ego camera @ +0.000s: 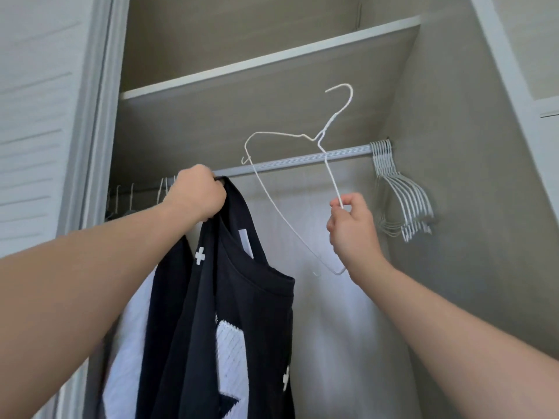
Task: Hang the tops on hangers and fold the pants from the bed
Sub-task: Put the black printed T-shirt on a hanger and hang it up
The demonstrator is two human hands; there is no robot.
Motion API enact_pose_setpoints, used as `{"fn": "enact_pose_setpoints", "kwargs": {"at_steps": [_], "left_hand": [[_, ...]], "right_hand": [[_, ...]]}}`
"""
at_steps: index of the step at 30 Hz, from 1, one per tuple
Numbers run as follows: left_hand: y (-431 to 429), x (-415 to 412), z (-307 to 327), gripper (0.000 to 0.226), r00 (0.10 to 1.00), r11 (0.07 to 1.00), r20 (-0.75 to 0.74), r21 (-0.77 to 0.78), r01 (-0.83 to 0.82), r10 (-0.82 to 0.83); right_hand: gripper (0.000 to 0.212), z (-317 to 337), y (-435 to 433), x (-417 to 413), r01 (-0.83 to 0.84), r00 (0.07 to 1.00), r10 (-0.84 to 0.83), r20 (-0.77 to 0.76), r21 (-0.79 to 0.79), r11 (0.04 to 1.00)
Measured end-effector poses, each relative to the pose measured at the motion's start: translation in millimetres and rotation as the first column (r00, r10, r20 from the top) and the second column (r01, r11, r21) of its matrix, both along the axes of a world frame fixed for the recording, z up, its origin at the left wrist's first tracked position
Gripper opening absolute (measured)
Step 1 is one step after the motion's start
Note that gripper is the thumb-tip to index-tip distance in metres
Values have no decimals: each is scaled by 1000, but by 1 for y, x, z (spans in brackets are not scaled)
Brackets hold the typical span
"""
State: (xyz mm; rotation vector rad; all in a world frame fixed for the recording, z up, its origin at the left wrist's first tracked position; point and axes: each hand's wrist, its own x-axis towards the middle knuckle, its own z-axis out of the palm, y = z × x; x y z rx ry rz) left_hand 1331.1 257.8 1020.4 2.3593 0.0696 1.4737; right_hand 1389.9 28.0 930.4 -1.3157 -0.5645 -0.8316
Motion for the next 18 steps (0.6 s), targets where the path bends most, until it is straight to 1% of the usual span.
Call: {"fn": "enact_pose_setpoints", "kwargs": {"at_steps": [3, 4, 5, 7, 9, 12, 14, 18], "left_hand": [[6, -24, 2, 30, 999, 993, 10, -111, 39, -39], [9, -32, 2, 30, 999, 989, 14, -142, 43, -42], [11, -40, 1, 30, 999, 984, 21, -171, 49, -46], [16, -55, 0, 29, 997, 971, 47, -229, 64, -55], [21, -72, -2, 28, 995, 960, 81, -269, 74, -54], [26, -104, -7, 26, 991, 961, 132, -272, 52, -16], [30, -131, -7, 29, 985, 963, 169, -269, 23, 24], [32, -196, 1, 35, 970, 970, 193, -220, -106, 150]], "right_hand": [[12, 4, 8, -25, -181, 980, 181, -81, 3, 983], [10, 8, 10, -34, -231, 968, 229, -102, -6, 973], [12, 12, 12, -43, -268, 957, 264, -121, -21, 963], [15, 18, 18, -58, -288, 949, 277, -151, -53, 956], [14, 20, 25, -72, -290, 948, 280, -150, -48, 956], [18, 17, 36, -96, -362, 927, 358, -114, -13, 932], [17, 15, 43, -114, -404, 911, 401, -92, -9, 915], [18, 17, 55, -155, -504, 863, 503, -52, -3, 864]]}}
